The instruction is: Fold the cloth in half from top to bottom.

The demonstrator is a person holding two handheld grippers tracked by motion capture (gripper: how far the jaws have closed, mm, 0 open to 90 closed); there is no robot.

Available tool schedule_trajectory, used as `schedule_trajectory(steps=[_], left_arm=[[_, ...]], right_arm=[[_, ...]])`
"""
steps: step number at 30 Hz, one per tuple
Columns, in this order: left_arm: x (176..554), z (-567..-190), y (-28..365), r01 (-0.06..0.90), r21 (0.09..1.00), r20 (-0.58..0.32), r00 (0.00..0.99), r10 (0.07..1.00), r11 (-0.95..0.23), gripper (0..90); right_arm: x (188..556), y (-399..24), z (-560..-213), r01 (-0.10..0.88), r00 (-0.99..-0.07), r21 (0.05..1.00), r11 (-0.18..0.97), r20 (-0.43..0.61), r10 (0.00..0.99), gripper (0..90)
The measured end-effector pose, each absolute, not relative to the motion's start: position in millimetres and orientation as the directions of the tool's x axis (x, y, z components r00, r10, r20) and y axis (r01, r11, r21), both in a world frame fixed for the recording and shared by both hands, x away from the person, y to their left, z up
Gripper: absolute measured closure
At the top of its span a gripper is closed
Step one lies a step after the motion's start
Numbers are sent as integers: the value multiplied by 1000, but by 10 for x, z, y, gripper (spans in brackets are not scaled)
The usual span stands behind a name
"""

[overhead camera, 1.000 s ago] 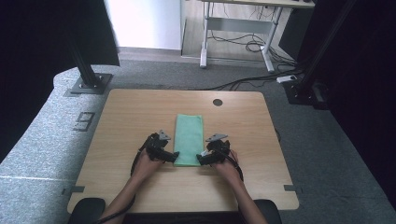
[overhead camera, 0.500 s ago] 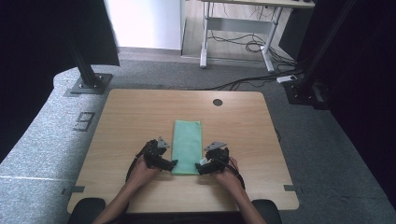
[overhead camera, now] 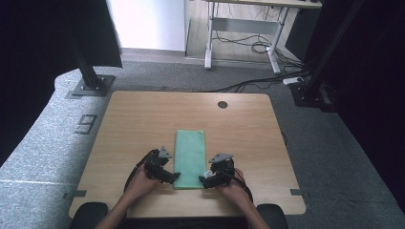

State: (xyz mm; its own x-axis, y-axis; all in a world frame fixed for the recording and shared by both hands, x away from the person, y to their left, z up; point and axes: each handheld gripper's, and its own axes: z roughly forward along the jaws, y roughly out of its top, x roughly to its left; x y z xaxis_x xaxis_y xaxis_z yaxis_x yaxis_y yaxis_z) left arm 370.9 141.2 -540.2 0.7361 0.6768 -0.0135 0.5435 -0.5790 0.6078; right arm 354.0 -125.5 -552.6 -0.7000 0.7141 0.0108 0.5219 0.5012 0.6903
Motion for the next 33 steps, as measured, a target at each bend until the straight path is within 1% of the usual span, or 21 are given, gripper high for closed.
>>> schedule_trajectory(steps=[1, 3, 4, 5, 9, 14, 16, 20, 22, 28, 29, 30, 31, 33], left_arm=[[3778, -5357, 1428, 545, 619, 1, 720, 694, -566, 0], [3879, -5295, 1464, 548, 647, -2, 696, 718, -529, 0], [3879, -5295, 1464, 548, 647, -2, 696, 718, -529, 0], [3991, -5253, 1506, 554, 666, -6, 673, 739, -499, 5], [4140, -5273, 1501, 561, 662, 8, 658, 753, -497, 11], [4164, -5352, 1442, 565, 658, 3, 660, 751, -499, 1], [4186, -5386, 1423, 567, 661, 22, 639, 769, -491, 0], [4235, -5399, 1427, 579, 655, 23, 627, 779, -486, 0], [4246, -5421, 1407, 573, 636, 48, 639, 768, -517, 0], [4191, -5433, 1403, 567, 640, 33, 654, 756, -518, 22], [4176, -5446, 1418, 573, 644, 11, 656, 754, -508, 22], [4176, -5446, 1418, 573, 644, 11, 656, 754, -508, 22], [4173, -5469, 1444, 583, 652, -21, 653, 757, -485, 22], [4163, -5479, 1450, 577, 662, -21, 652, 758, -479, 20]], right_arm=[[3538, -1256, -5527, 521, -700, 691, 500, 11, 714, 0], [3538, -1256, -5527, 521, -700, 692, 500, 11, 714, 0], [3538, -1256, -5527, 521, -700, 692, 500, 11, 714, 0], [3537, -1258, -5529, 520, -700, 693, 499, 11, 714, 0], [3534, -1261, -5530, 520, -700, 694, 497, 13, 714, 0], [3527, -1266, -5531, 521, -699, 694, 497, 14, 715, 0], [3525, -1265, -5529, 522, -698, 693, 497, 13, 716, 0], [3520, -1265, -5529, 521, -697, 695, 495, 13, 717, 0], [3515, -1268, -5525, 519, -701, 694, 500, 11, 713, 6], [3478, -1272, -5516, 522, -705, 689, 504, 15, 710, 16], [3455, -1278, -5513, 517, -711, 687, 511, 12, 703, 22], [3455, -1278, -5513, 517, -711, 687, 511, 12, 703, 22], [3435, -1282, -5508, 516, -715, 685, 514, 14, 699, 34], [3433, -1279, -5488, 526, -715, 676, 516, 22, 699, 68]])
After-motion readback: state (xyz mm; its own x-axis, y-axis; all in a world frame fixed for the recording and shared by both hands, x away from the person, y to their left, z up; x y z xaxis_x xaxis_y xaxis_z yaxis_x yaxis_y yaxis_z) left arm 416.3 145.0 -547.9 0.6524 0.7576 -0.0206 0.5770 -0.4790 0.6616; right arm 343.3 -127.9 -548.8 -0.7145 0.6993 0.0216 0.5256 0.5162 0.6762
